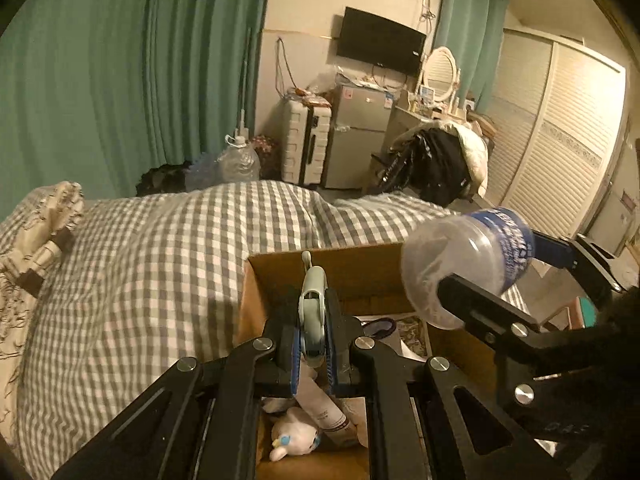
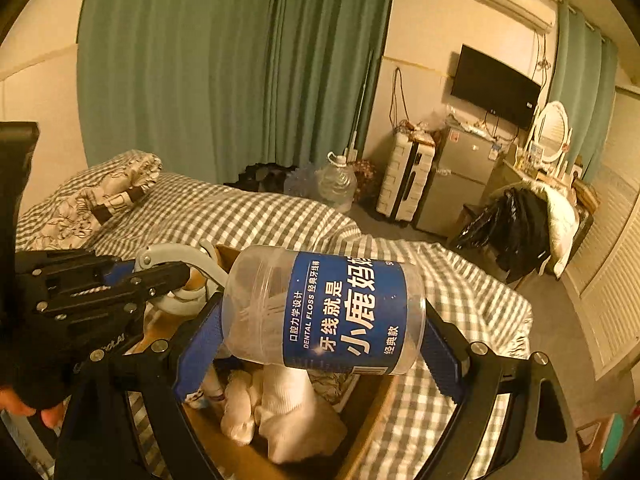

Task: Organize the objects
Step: 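Drop the hanger clip into the box with the left gripper while the right drops the bottle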

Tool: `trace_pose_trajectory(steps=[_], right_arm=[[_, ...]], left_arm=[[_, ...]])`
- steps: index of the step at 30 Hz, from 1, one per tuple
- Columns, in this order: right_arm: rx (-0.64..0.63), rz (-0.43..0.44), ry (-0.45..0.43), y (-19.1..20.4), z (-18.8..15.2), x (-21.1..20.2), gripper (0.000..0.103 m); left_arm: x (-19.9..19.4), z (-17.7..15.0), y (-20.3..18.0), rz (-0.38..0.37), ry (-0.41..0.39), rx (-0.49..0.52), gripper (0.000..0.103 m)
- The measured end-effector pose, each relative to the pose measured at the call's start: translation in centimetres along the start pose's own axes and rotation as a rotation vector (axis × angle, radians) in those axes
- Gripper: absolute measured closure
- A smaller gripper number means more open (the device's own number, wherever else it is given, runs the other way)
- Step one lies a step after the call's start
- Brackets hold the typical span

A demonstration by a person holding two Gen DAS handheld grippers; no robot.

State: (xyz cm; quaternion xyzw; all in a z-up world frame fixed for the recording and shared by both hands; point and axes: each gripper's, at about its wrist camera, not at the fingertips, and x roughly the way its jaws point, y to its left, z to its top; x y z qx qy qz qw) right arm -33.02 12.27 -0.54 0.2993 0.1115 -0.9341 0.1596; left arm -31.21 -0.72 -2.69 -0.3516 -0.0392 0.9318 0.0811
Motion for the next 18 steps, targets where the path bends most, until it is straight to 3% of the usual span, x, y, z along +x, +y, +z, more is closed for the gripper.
trace_pose_trajectory(steps=[5, 6, 8, 9, 10, 14, 18], right_arm=[[-0.003, -0.038, -0.013, -0.2, -1.3, 1.3, 0.007], [-0.001, -0.039, -0.018, -0.3, -1.5, 1.1, 0.006], [0.019, -0.023, -0.019, -0.6, -1.6, 0.4, 0.005], [0.033, -0.018, -0.020, -0.9, -1.6, -0.1, 0.004], [0.038, -0.018, -0.020, -1.0, -1.6, -0.5, 0.004], [0.039, -0.046, -0.024, -1.6, -1.2, -3.1, 0.003], [0.030, -0.087, -0.024, -1.6, -0.8, -6.4, 0.001]], left_arm=[[1.2, -1.0, 0.0, -0.010, 0.031, 0.019, 0.090], [1.1, -1.2, -0.2, -0.008, 0.034, 0.025, 0.083], [0.9, -1.3, -0.5, -0.004, 0.042, 0.038, 0.058], [0.7, -1.3, -0.6, 0.008, 0.040, 0.039, 0.039], [0.2, -1.4, -0.7, 0.029, 0.030, 0.038, 0.032], [-1.9, -1.0, -0.8, 0.036, 0.022, 0.019, 0.031], [-5.6, -0.2, -1.2, 0.058, -0.037, 0.004, 0.014]])
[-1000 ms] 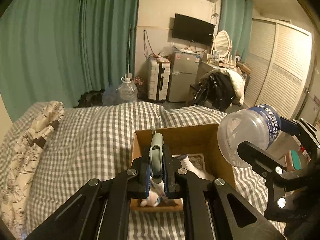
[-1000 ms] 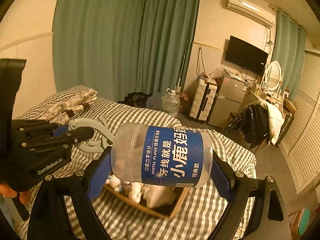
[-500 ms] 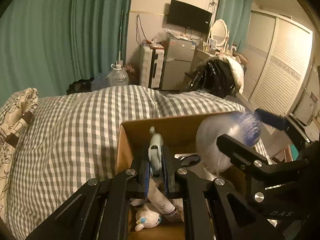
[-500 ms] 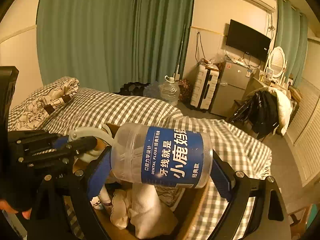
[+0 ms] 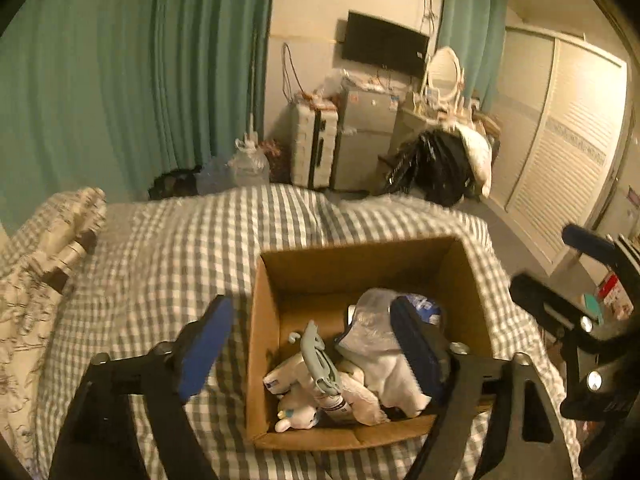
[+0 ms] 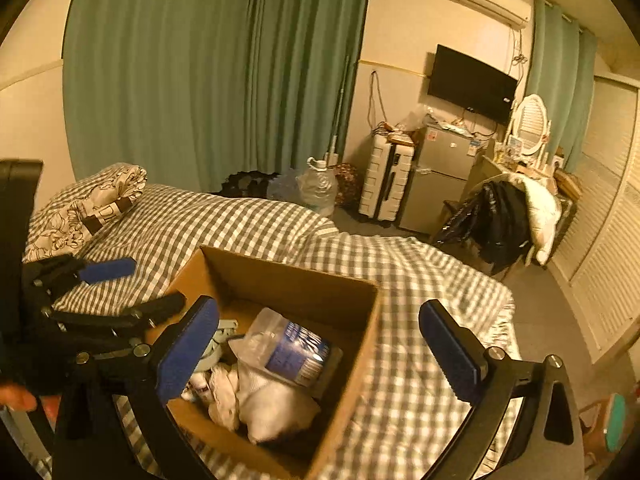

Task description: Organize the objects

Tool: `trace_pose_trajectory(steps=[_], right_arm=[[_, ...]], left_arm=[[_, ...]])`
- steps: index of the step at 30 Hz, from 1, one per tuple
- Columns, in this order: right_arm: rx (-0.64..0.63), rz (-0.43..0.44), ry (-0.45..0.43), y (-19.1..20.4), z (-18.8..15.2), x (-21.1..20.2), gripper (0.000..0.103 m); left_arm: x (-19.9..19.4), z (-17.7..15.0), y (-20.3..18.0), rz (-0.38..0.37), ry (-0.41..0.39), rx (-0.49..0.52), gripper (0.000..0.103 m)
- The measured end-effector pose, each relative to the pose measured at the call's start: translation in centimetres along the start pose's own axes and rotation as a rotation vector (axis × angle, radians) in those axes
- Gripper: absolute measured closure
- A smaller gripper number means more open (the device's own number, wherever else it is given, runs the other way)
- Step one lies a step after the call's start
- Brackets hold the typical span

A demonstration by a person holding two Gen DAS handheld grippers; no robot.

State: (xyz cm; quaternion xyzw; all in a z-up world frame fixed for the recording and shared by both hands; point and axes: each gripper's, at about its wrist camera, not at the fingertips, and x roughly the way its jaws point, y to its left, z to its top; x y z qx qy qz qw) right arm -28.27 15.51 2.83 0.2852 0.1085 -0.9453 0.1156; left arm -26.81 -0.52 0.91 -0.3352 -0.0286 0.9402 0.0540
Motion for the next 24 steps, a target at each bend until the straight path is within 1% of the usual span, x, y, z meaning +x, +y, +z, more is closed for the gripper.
trace_pose_trajectory(steps=[1, 2, 5, 6, 8, 9, 10, 13, 19, 24], right_arm=[[0.001, -0.007, -0.003, -0.1, 0.1, -0.8, 0.000], [0.005, -0.016, -0.008, -0.3, 0.3, -2.1, 0.000], [0.012, -0.044, -0.032, -0.6, 0.9, -5.2, 0.000], [0.009, -0.067, -0.044, -0.6, 1.2, -6.6, 0.000], [0.005, -0.098, -0.065, -0.6, 1.6, -8.7, 0.000], [0.006, -0.110, -0.079, -0.6, 1.8, -10.0, 0.000], [0.011, -0.117, -0.094, -0.7, 2.0, -11.4, 0.000], [0.029, -0.130, -0.123, -1.0, 2.4, -14.6, 0.000], [0.084, -0.132, -0.205, -1.2, 2.6, -20.2, 0.000], [0.146, -0.140, -0.268, -1.4, 1.3, -22.8, 0.000]], left_arm=[[-1.2, 0.3, -0.2, 0.006, -0.020, -0.001, 0.010], [-2.4, 0.6, -0.3, 0.009, -0.039, -0.001, 0.009], [-5.8, 1.4, -0.7, 0.009, -0.077, 0.004, 0.008], [-6.8, 1.7, -0.8, 0.013, -0.092, 0.008, 0.008], [-9.2, 2.0, -0.9, 0.031, -0.134, 0.022, 0.004], [-10.2, 2.1, -0.9, 0.041, -0.152, 0.029, 0.001], [-11.5, 2.3, -1.0, 0.054, -0.179, 0.038, 0.000], [-14.5, 2.3, -1.3, 0.069, -0.224, 0.058, 0.000], [-19.2, 1.1, -1.7, 0.118, -0.295, 0.082, 0.000], [-21.2, -0.7, -1.7, 0.129, -0.347, 0.069, 0.000]])
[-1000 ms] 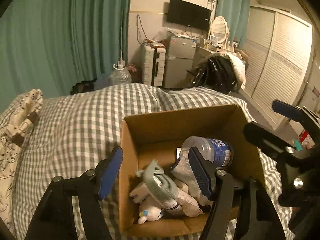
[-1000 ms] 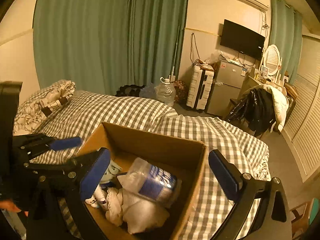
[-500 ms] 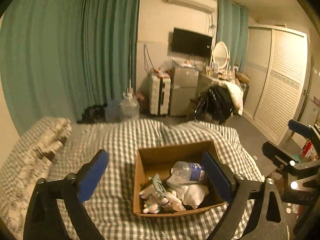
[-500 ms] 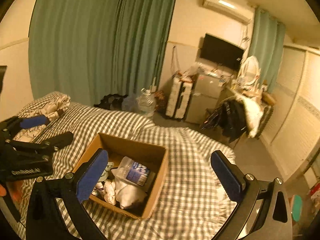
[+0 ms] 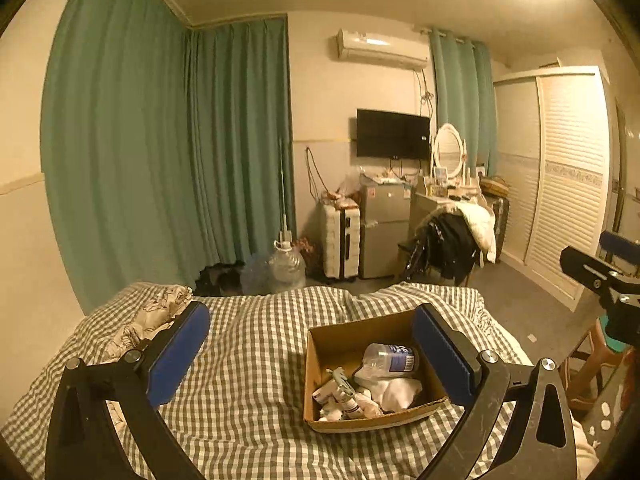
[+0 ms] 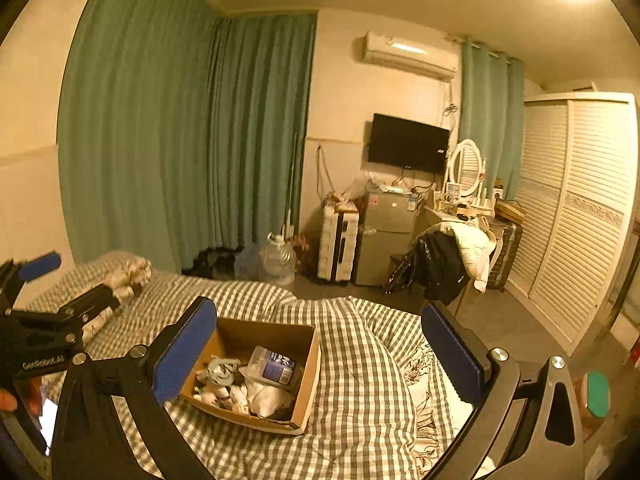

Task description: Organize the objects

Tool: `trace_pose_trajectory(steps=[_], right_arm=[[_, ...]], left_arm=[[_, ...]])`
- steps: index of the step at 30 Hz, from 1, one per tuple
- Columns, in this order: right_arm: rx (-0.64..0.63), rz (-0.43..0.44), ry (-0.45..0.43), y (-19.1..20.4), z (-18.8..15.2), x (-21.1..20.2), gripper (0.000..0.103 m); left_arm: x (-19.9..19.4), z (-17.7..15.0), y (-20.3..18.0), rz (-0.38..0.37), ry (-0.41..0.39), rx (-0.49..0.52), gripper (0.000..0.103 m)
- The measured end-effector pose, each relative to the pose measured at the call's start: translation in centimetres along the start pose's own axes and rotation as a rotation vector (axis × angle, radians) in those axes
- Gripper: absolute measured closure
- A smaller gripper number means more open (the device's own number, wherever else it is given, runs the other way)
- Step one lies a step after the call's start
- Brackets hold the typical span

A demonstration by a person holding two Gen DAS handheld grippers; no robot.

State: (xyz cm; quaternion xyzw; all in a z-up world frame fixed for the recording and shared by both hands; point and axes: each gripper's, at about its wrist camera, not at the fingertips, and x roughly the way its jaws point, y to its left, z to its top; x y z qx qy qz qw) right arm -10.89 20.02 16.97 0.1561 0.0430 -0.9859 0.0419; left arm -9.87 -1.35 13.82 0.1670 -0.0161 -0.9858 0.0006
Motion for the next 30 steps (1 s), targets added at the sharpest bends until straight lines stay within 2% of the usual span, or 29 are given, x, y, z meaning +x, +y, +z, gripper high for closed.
trace_pose_trajectory(steps=[3, 7, 12, 15, 19, 23, 30], right_arm=[[0.018, -0.002, -0.010, 0.1, -1.1, -0.5, 0.000], [-0.033, -0.081, -0.056, 0.7, -3.5, -0.5, 0.000], [-0.020, -0.055, -0.029, 1.4, -7.6, 1.3, 0.000], [0.017, -0.026, 0.003, 1.7, -10.8, 3.7, 0.000], [-0.012, -0.004, 0.107, 2.2, -14.4, 7.4, 0.000], [0.011, -0.001, 0.117, 1.6, -15.1, 8.3, 0.000], [0.009, -0.001, 0.106, 1.7, -14.8, 7.7, 0.000]], left_arm=[[-0.7, -1.2, 0.0, -0.003, -0.025, -0.020, 0.000], [-1.1, -3.5, 0.3, -0.012, -0.058, -0.088, 0.000], [0.2, -7.8, 0.4, 0.003, -0.048, -0.149, 0.000], [2.2, -11.1, 0.4, 0.049, -0.005, -0.146, 0.000], [4.4, -14.5, 0.2, 0.048, 0.118, -0.112, 0.000], [5.1, -15.0, 0.3, 0.067, 0.148, -0.105, 0.000], [4.6, -14.6, 0.2, 0.061, 0.133, -0.113, 0.000]])
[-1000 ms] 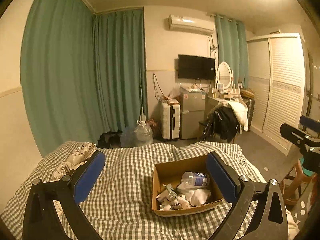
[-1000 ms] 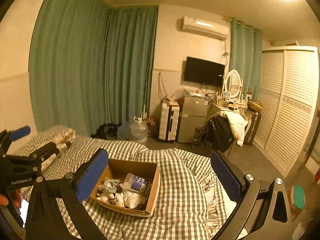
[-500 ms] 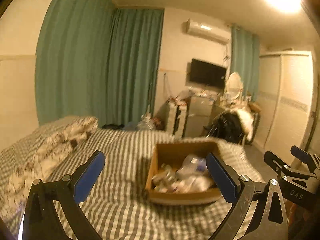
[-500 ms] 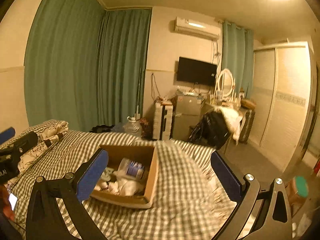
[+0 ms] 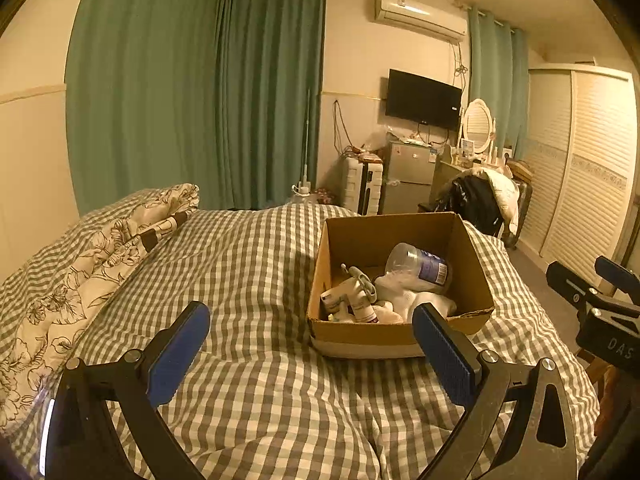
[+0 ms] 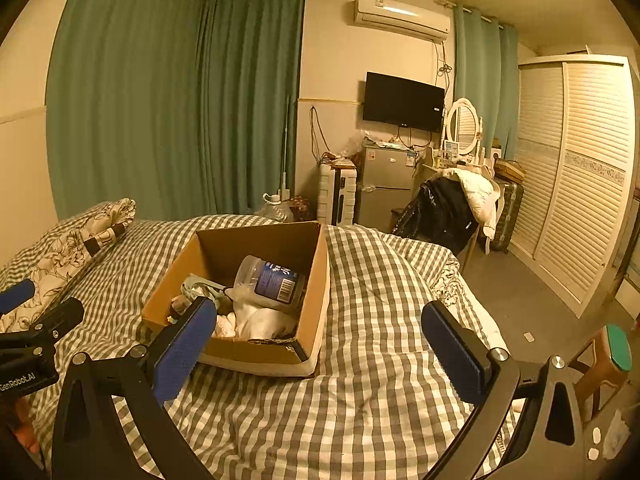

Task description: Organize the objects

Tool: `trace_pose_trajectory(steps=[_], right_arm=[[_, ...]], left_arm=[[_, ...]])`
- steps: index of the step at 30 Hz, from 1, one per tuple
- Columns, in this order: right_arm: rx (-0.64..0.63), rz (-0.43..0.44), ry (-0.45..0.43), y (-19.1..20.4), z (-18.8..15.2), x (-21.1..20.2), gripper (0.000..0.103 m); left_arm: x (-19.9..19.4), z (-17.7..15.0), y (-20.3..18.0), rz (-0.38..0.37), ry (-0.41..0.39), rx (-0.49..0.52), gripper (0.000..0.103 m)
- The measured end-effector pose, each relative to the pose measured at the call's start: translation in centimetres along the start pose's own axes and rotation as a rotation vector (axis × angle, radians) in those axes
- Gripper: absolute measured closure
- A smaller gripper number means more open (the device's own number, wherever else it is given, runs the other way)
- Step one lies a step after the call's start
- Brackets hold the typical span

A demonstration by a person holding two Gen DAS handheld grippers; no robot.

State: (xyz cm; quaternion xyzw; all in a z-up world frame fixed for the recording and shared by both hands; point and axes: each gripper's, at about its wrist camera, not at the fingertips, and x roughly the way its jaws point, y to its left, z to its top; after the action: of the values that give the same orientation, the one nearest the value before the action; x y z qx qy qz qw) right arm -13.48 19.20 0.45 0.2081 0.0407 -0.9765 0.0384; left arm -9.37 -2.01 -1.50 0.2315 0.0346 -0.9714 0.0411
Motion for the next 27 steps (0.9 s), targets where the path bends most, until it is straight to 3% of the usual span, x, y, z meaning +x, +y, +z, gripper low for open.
trace_pose_trajectory(steps=[27], right_arm=[[-0.037, -0.009, 0.006, 0.93, 0.13, -0.29, 0.000]], left_arm=[[-0.17, 0.31, -0.23, -0.019, 0.008, -0.014, 0.000]])
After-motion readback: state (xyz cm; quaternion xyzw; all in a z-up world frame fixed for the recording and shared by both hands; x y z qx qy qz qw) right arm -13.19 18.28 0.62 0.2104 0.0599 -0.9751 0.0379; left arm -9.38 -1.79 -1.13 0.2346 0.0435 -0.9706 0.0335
